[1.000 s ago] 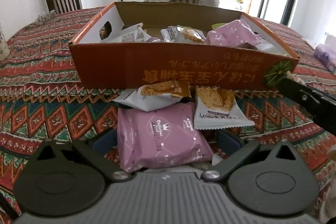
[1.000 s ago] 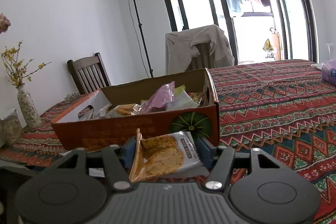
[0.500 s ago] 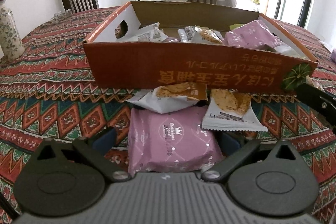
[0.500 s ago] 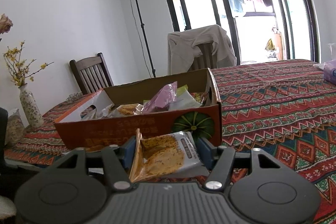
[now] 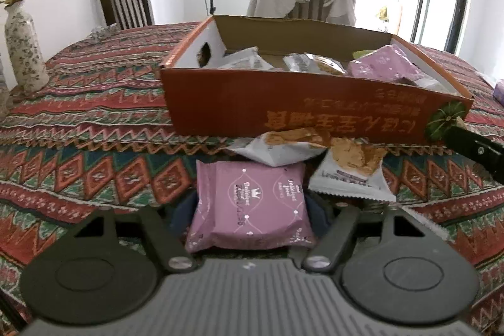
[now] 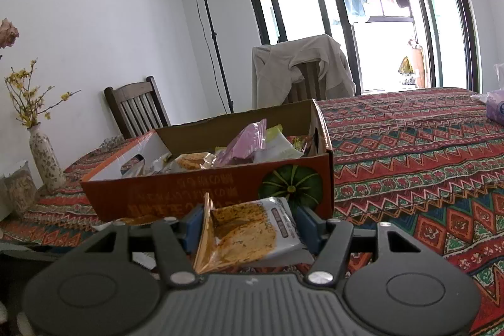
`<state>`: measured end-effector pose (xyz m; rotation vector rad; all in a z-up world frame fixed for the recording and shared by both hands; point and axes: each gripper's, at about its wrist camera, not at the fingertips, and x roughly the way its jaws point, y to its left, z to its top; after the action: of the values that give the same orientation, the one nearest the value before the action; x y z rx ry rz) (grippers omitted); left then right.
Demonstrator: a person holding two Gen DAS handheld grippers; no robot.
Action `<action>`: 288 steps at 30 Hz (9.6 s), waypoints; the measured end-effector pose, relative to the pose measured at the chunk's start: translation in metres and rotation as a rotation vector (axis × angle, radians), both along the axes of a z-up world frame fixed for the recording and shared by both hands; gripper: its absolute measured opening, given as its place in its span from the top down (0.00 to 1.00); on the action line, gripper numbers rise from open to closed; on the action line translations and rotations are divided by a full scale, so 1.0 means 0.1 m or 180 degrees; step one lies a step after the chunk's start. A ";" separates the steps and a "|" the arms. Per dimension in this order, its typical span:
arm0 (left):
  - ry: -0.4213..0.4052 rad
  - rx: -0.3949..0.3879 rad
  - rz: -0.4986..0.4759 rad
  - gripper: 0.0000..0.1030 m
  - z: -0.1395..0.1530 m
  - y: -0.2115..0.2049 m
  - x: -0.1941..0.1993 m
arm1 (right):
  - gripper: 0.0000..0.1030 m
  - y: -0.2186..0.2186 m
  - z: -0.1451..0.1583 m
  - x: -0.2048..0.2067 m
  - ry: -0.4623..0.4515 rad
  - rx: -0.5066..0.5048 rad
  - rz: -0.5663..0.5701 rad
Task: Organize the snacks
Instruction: 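Grasp a pink packet with the left tool while the right holds the cracker packet, then carry the pink packet and cracker packet over the box and lower them inside, then open both tools to release the packets into the box, then withdraw both tools from the box toward the remaining snacks, then grasp a white wrapped packet with the right tool, then grasp another white wrapped packet with the left tool while the right holds its packet, then carry both white packets over the box and lower them inside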
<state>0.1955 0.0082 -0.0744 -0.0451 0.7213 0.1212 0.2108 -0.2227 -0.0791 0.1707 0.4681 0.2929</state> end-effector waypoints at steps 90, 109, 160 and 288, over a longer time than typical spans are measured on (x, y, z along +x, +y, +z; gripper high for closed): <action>-0.1091 0.0006 -0.0115 0.27 0.42 0.06 1.10 | 0.38 0.37 0.36 1.28 -0.0418 -0.0355 -0.0148; -0.1195 -0.0256 0.0073 0.00 0.45 0.22 1.01 | 0.00 0.30 0.31 1.26 -0.0408 -0.0224 -0.0292; -0.0850 -0.0083 0.0074 0.00 0.09 0.92 -0.66 | 0.00 0.42 0.24 -0.37 0.0058 -0.0532 0.0341; -0.0428 0.0061 -0.0636 0.31 0.05 -0.37 -0.73 | 0.51 -0.33 -0.08 -0.34 -0.0034 -0.0055 -0.0055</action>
<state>0.1221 -0.0287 -0.0696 0.0370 0.5867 -0.0654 0.1765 -0.2555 -0.0873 0.1562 0.4584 0.2725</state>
